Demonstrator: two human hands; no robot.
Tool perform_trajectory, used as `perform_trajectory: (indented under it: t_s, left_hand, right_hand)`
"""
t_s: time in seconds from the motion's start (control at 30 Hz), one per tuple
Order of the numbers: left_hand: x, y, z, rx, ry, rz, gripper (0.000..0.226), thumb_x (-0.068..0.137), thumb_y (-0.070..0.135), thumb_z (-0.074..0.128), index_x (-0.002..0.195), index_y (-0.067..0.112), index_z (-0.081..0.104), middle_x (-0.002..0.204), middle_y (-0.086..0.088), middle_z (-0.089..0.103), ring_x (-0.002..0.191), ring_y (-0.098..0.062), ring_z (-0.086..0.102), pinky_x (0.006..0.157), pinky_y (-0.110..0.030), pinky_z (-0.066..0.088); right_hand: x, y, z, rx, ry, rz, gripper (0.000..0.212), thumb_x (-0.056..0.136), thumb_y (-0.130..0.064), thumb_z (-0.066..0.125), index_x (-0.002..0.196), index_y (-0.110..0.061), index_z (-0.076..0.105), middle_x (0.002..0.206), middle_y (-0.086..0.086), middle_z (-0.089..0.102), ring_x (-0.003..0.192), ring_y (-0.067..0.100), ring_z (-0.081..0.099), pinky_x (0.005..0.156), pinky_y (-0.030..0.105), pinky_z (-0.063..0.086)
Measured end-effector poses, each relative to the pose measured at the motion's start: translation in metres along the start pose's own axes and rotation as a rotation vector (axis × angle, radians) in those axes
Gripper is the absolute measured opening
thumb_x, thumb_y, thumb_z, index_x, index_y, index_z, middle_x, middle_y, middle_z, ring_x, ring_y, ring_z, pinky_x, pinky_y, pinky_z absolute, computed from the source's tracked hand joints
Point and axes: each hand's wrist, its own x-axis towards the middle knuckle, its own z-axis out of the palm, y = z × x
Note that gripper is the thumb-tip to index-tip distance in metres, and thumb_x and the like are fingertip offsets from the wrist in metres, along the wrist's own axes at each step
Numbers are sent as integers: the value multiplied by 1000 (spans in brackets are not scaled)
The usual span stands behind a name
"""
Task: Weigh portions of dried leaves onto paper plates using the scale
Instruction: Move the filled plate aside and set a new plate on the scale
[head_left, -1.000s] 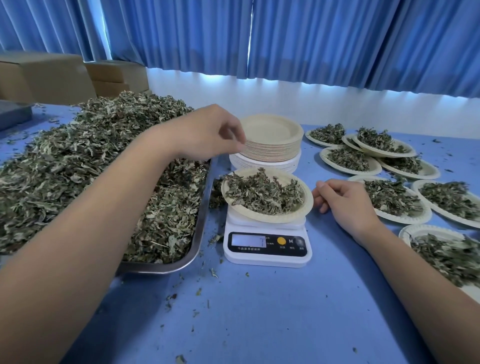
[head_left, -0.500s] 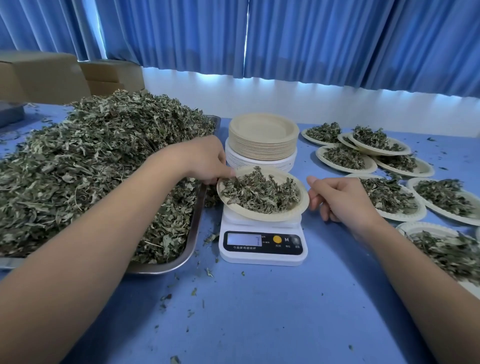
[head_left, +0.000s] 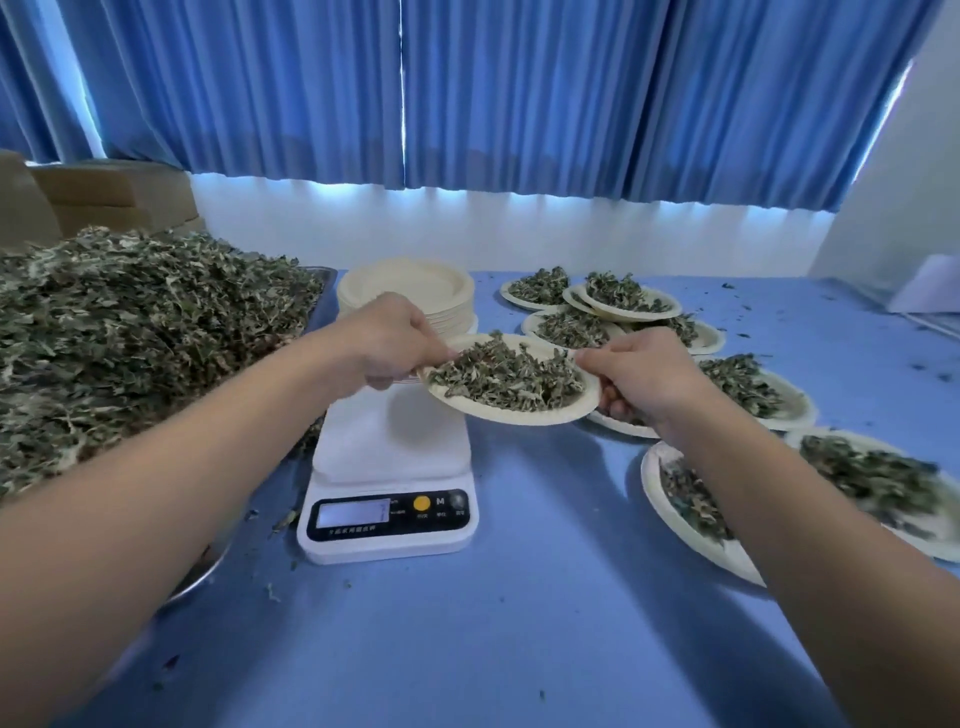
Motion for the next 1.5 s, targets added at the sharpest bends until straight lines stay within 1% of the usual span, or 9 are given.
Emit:
perform_trajectory:
  t_s: [0.13, 0.27, 0.5, 0.67, 0.77, 1.0, 1.27, 1.37, 1.5]
  left_hand:
    - [23, 37, 36, -88, -41, -6, 20, 87, 18, 76, 95, 12, 58, 64, -10, 40, 51, -18, 30, 47, -23, 23]
    - [55, 74, 72, -118, -81, 0, 23, 86, 16, 76, 92, 13, 54, 69, -12, 43, 53, -18, 28, 48, -22, 20]
    - [115, 122, 134, -136, -279, -95, 25, 90, 10, 71, 67, 10, 60, 42, 2, 47, 38, -5, 39, 36, -14, 33]
    - [150, 139, 155, -180, -270, -107, 9, 89, 2, 68, 87, 1, 60, 42, -2, 51, 31, -8, 48, 38, -17, 46]
    - [164, 144, 159, -145, -256, -108, 22, 87, 2, 70, 106, -3, 60, 56, -6, 54, 31, -9, 52, 37, -19, 47]
    - [175, 143, 167, -63, -348, -138, 21, 91, 5, 67, 111, -1, 62, 60, -5, 53, 34, -7, 52, 40, -19, 52]
    - [178, 143, 170, -78, -343, -105, 27, 89, 3, 70, 115, -3, 64, 93, -13, 62, 48, -9, 57, 49, -20, 57]
    - [181, 142, 172, -62, -335, -101, 29, 90, 3, 68, 118, -4, 61, 97, -16, 63, 41, -9, 57, 45, -18, 55]
    - [183, 137, 167, -69, -351, -89, 22, 92, 7, 66, 108, -4, 58, 95, -18, 63, 42, -12, 61, 37, -17, 46]
  right_hand:
    - [14, 8, -46, -60, 58, 37, 36, 93, -17, 73, 60, -6, 64, 40, 6, 56, 30, 13, 43, 36, 20, 37]
    - [34, 23, -86, -142, 144, 62, 33, 92, -23, 71, 65, -6, 62, 41, 8, 58, 28, 14, 44, 42, 21, 34]
    - [87, 45, -147, -457, 238, 83, 37, 88, -23, 72, 58, -6, 59, 57, 14, 56, 55, 23, 47, 65, 32, 43]
    - [129, 53, -160, -581, 235, 91, 38, 90, -23, 71, 92, 14, 70, 81, 19, 61, 77, 25, 58, 76, 38, 52]
    - [144, 59, -159, -647, 289, 96, 40, 89, -28, 75, 111, 6, 74, 107, 22, 75, 99, 32, 71, 86, 42, 58]
    - [165, 65, -154, -745, 260, 151, 27, 89, -29, 74, 97, -3, 76, 96, 13, 74, 88, 27, 69, 80, 39, 59]
    - [175, 66, -159, -831, 206, 156, 41, 92, -38, 71, 114, -4, 74, 122, 8, 73, 107, 25, 69, 81, 37, 59]
    - [181, 65, -156, -821, 201, 175, 35, 91, -36, 72, 105, -4, 75, 97, 11, 74, 85, 24, 69, 54, 27, 45]
    - [187, 68, -151, -780, 247, 171, 17, 88, -26, 76, 86, -10, 73, 69, 8, 54, 60, 22, 49, 54, 25, 42]
